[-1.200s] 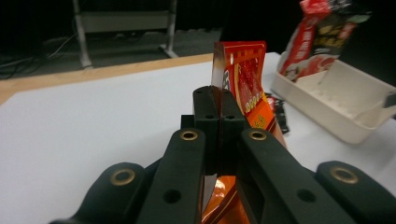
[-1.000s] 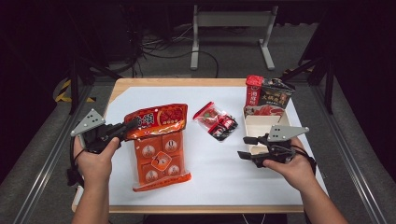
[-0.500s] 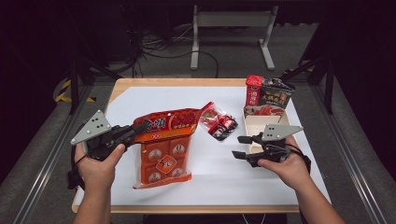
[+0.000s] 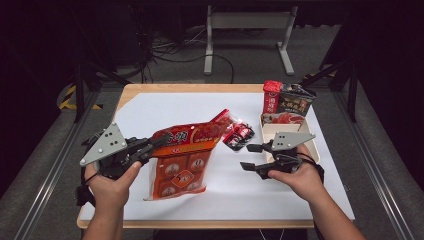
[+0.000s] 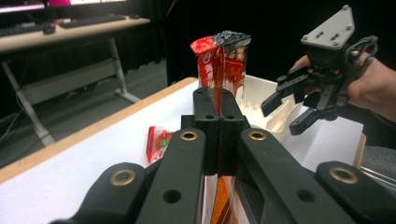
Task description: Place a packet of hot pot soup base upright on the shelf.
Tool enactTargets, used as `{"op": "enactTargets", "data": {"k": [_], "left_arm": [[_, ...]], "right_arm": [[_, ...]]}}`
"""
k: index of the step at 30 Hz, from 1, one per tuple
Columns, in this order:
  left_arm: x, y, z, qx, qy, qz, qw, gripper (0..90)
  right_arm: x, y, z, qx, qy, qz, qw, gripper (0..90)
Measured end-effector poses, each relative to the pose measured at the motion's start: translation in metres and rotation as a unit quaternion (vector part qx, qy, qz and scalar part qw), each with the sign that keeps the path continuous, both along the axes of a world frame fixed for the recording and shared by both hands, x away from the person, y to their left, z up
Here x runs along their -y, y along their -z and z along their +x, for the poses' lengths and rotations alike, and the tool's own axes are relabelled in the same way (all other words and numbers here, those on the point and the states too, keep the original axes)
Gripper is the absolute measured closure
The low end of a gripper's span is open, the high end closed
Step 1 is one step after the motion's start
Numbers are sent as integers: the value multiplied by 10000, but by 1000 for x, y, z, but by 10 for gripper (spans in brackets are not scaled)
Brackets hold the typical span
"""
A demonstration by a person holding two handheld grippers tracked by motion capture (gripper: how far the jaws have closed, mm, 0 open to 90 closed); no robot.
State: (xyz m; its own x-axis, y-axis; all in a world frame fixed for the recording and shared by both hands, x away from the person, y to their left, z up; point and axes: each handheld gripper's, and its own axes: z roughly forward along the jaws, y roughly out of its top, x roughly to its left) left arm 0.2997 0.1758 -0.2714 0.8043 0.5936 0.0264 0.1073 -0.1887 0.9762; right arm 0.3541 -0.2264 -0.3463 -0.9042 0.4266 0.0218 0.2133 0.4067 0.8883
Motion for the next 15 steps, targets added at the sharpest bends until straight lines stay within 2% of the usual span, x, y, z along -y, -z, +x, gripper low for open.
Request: {"op": "enactTargets", "data": {"k": [4, 10, 15], "left_arm": [[6, -4, -6, 173, 100, 21, 9998, 900], [11, -7, -11, 347, 60, 43, 9994, 900], [11, -7, -11, 395, 67, -50, 9992, 900]], "right_arm": [[-5, -1, 1, 21, -68, 70, 10000, 350], [-13, -1, 5, 66, -115, 108, 9999, 311], [-23, 0, 12, 48, -186, 220, 9996, 261]]}}
